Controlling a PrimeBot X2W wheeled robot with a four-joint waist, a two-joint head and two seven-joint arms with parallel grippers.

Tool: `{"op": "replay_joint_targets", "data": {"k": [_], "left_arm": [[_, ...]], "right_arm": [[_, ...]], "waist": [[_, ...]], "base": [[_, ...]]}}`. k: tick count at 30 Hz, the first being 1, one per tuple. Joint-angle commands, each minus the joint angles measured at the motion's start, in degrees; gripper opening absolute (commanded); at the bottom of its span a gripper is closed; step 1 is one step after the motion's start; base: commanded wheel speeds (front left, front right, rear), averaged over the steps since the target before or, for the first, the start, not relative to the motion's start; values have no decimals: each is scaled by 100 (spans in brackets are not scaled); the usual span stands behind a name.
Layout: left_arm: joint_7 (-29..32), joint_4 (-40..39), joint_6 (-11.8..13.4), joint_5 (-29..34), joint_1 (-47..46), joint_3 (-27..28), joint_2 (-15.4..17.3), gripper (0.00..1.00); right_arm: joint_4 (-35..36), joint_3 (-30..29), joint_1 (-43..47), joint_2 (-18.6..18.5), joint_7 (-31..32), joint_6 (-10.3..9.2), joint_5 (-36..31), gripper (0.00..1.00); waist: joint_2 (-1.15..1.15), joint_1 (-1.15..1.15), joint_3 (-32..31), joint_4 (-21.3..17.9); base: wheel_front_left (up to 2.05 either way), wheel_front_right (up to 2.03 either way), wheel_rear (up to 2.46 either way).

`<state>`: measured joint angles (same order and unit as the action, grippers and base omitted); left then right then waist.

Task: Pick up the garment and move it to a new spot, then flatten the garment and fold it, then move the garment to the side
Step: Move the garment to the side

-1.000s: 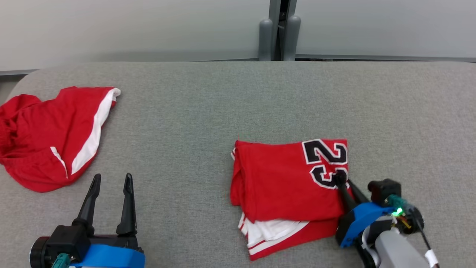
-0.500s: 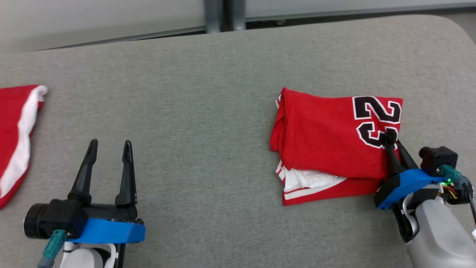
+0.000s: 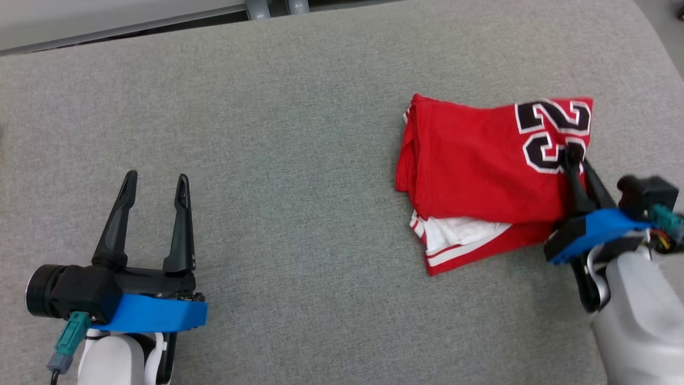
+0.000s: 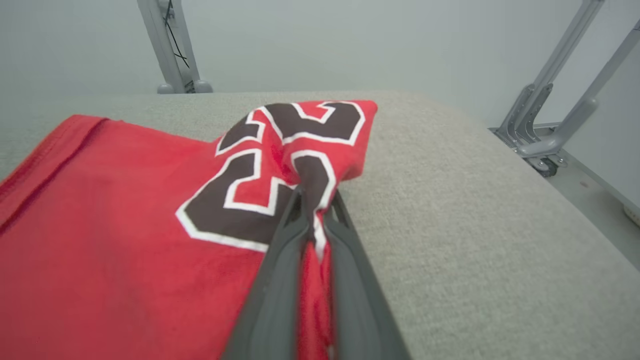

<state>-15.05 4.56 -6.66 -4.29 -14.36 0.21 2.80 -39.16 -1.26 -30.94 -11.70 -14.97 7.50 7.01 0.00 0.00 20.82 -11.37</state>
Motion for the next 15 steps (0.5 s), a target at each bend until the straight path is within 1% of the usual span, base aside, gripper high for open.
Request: {"op": "replay_joint_targets", "data": {"k": [1,7,8,12,15], "left_arm": [[-17,-34,-9,18,-70,33,21,100],[-16,-129,-42,85,-202,19,21,100],[-17,-162,-40,99,-271,8,24,100],[-17,-212,-52,149,-463,-48,53,100],[-17,-255,-62,157,-637,-115,71,100]], "right_arm": [[52,43,-237,-57,-28,-3,-42,0],[-78,256,-1129,-459,133,-3,-148,0],[-153,268,-1424,-655,232,-3,-150,0],[-318,253,-2012,-1093,379,-3,-230,0],[-581,132,-2404,-1508,496,-3,-215,0]], "waist": [[0,0,53,37],[0,0,399,166],[0,0,553,214],[0,0,867,317],[0,0,1111,409]], "base": [[0,0,0],[0,0,0],[0,0,0],[0,0,0],[0,0,0]]}}
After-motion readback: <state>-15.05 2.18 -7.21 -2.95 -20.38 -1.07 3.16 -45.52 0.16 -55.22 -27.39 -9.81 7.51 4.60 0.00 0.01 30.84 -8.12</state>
